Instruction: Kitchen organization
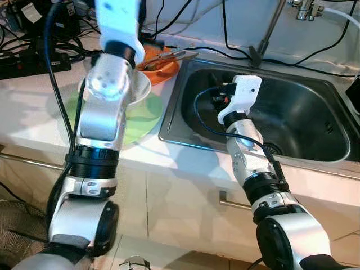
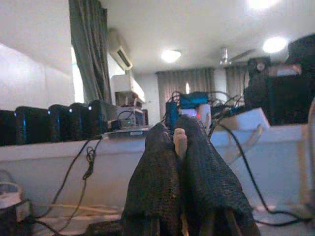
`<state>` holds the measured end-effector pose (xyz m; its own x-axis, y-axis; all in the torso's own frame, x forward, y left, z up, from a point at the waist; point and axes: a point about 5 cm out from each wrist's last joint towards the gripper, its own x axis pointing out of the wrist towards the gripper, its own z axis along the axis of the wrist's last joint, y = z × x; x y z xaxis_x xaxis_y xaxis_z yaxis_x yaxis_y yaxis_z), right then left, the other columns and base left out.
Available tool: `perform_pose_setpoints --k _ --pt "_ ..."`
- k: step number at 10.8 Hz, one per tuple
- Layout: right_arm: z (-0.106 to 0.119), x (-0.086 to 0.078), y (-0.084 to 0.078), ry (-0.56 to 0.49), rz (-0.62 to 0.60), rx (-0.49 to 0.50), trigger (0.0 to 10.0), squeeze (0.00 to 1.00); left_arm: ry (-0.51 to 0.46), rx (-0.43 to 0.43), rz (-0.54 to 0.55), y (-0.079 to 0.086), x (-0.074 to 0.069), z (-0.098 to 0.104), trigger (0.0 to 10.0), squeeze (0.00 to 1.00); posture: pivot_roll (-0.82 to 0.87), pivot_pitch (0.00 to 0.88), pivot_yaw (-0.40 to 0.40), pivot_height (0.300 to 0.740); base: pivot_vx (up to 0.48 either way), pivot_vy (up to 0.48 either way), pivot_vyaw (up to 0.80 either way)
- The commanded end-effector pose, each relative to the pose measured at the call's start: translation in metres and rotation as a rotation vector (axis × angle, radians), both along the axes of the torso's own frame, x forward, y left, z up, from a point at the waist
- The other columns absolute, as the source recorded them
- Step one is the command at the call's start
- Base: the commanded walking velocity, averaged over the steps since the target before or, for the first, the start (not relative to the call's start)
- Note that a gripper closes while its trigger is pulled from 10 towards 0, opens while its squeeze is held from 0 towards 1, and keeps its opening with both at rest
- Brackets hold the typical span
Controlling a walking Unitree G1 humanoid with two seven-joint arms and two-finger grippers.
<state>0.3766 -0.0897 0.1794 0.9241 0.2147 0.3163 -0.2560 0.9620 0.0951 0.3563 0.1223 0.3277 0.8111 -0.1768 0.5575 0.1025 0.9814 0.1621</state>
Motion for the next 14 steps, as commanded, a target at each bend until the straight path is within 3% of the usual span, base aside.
perform_pose_setpoints --k 1,3,4,7,9,11,14 --pt "0.004 0.002 -0.004 -0.016 -0.012 0.003 10.0 0.00 -0.069 -0.028 -0.026 -0.002 -0.005 0.016 10.0 0.00 0.13 0.000 -0.106 0.740 0.000 0.000 0.00" --pt "0.004 0.002 -0.007 -0.019 -0.023 0.006 10.0 0.00 -0.214 -0.166 -0.122 0.003 -0.018 0.042 10.0 0.00 0.12 0.000 -0.099 0.740 0.000 0.000 0.00" --pt "0.004 0.002 -0.009 -0.020 -0.026 0.005 10.0 0.00 -0.232 -0.229 -0.172 0.002 -0.019 0.045 10.0 0.00 0.11 0.000 -0.096 0.740 0.000 0.000 0.00" --pt "0.002 -0.001 -0.019 -0.030 -0.071 0.009 10.0 0.00 -0.123 -0.567 -0.338 0.009 -0.004 0.029 10.0 0.00 0.07 0.000 -0.068 0.740 0.000 0.000 0.00" --pt "0.000 -0.003 -0.026 -0.032 -0.101 0.007 10.0 0.00 -0.024 -0.597 -0.389 -0.001 0.005 0.011 10.0 0.00 0.06 0.000 -0.050 0.740 0.000 0.000 0.00" --pt "-0.004 -0.006 -0.026 -0.041 -0.097 -0.082 10.0 0.00 0.017 -0.556 -0.406 -0.010 0.006 0.004 10.0 0.00 0.05 0.000 -0.037 0.740 0.000 0.000 0.00" --pt "-0.003 -0.011 -0.025 -0.069 0.010 -0.169 10.0 0.00 0.060 -0.507 -0.437 -0.024 0.008 -0.004 10.0 0.00 0.03 0.000 -0.025 0.740 0.000 0.000 0.00"
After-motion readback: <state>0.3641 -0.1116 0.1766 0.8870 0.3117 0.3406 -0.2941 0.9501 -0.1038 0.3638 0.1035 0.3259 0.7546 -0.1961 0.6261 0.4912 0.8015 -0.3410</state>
